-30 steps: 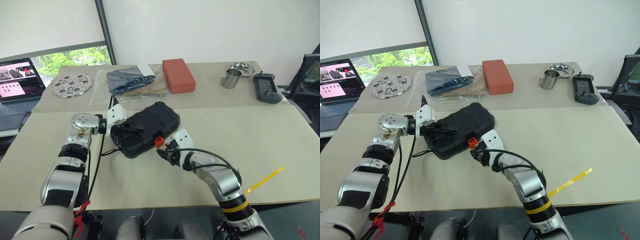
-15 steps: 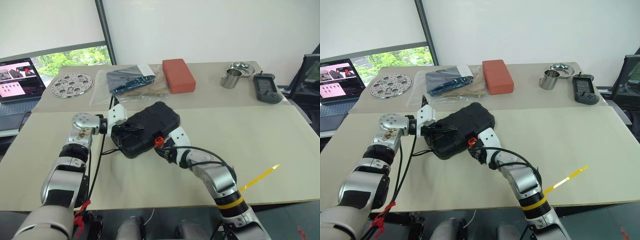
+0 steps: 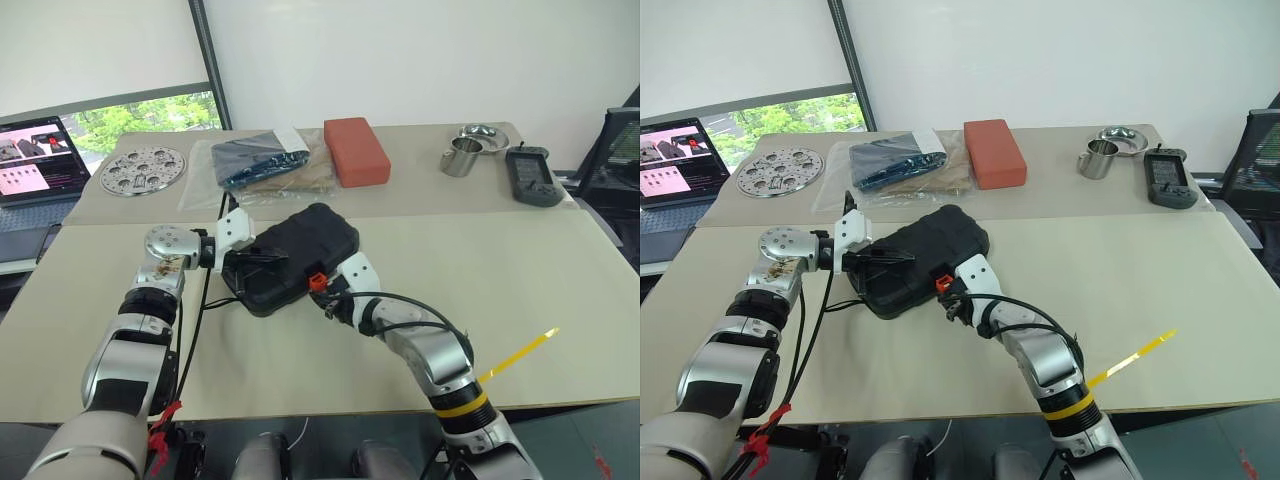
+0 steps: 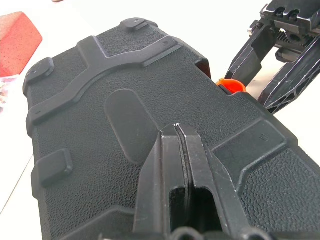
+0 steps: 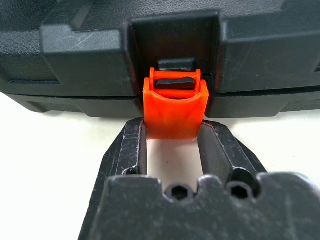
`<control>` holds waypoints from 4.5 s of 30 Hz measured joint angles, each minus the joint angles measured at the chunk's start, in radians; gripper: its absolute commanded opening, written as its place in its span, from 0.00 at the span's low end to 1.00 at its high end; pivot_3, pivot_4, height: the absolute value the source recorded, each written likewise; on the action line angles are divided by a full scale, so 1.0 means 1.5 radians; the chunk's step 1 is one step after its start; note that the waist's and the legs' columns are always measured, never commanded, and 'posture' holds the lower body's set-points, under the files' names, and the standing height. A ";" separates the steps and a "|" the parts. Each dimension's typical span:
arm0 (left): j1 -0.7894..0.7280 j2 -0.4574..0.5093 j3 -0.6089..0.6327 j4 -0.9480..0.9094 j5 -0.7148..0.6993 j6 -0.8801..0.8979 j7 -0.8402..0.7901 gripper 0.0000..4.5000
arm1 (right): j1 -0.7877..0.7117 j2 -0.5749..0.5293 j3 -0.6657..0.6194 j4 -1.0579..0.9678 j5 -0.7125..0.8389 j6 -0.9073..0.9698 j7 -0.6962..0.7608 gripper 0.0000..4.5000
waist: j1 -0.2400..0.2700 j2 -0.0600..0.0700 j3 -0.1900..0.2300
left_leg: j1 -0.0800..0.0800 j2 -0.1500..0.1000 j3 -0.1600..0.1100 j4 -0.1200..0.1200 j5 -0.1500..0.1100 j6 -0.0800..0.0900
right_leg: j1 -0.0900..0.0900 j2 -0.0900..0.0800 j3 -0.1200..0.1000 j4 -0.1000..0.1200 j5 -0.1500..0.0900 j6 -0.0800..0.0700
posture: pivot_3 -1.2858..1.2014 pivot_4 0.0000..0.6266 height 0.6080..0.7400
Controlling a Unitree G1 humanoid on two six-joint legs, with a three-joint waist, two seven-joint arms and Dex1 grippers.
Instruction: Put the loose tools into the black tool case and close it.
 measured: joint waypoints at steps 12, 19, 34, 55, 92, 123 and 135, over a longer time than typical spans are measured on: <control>0.002 0.000 -0.002 -0.007 0.000 -0.001 0.000 0.00 | 0.002 -0.022 0.023 -0.054 -0.031 0.027 -0.010 0.27 | 0.001 0.000 0.000 | 0.000 0.000 0.000 0.000 0.000 0.000 | 0.000 0.000 0.000 0.000 0.000 0.000 | 0.52 0.24 1.00; 0.002 0.000 -0.002 -0.007 0.000 -0.002 0.000 0.00 | 0.001 -0.013 0.023 -0.061 -0.032 0.028 -0.017 0.27 | 0.001 0.000 0.000 | 0.000 0.000 0.000 0.000 0.000 0.000 | 0.000 0.000 0.000 0.000 0.000 0.000 | 0.52 0.24 1.00; 0.003 0.000 -0.003 -0.007 0.000 -0.002 -0.001 0.00 | -0.010 0.003 0.017 -0.057 -0.036 0.029 -0.021 0.69 | -0.001 0.000 0.000 | 0.000 0.000 0.000 0.000 0.000 0.000 | 0.000 0.000 0.000 0.000 0.000 0.000 | 0.52 0.24 1.00; 0.004 -0.002 -0.003 -0.007 0.000 -0.002 0.000 0.00 | 0.005 -0.039 -0.012 -0.144 0.004 0.100 0.021 0.00 | -0.001 0.000 0.000 | 0.000 0.000 0.000 -0.001 0.000 0.000 | 0.000 0.000 0.000 -0.001 0.000 0.000 | 0.52 0.24 1.00; 0.010 0.000 -0.003 -0.012 0.000 0.000 -0.001 0.00 | -0.048 0.010 -0.004 -0.036 0.002 0.057 0.021 0.00 | -0.016 0.000 0.000 | 0.000 0.000 0.000 -0.001 0.000 0.000 | 0.000 0.000 0.000 0.000 0.000 0.000 | 0.52 0.24 1.00; 0.014 0.000 -0.002 -0.021 0.000 0.002 0.002 0.00 | -0.057 0.033 -0.005 0.054 -0.026 0.019 0.013 0.00 | -0.018 0.000 -0.001 | 0.000 0.000 0.000 -0.001 0.000 0.000 | -0.001 0.000 0.000 -0.001 0.000 0.000 | 0.52 0.24 1.00; 0.017 0.000 -0.002 -0.024 -0.002 0.002 0.005 0.00 | -0.070 0.021 -0.004 0.067 -0.028 0.019 0.025 0.00 | -0.018 0.000 -0.001 | 0.000 0.000 0.000 -0.001 0.000 0.000 | -0.001 0.000 0.000 -0.001 0.000 0.000 | 0.52 0.24 1.00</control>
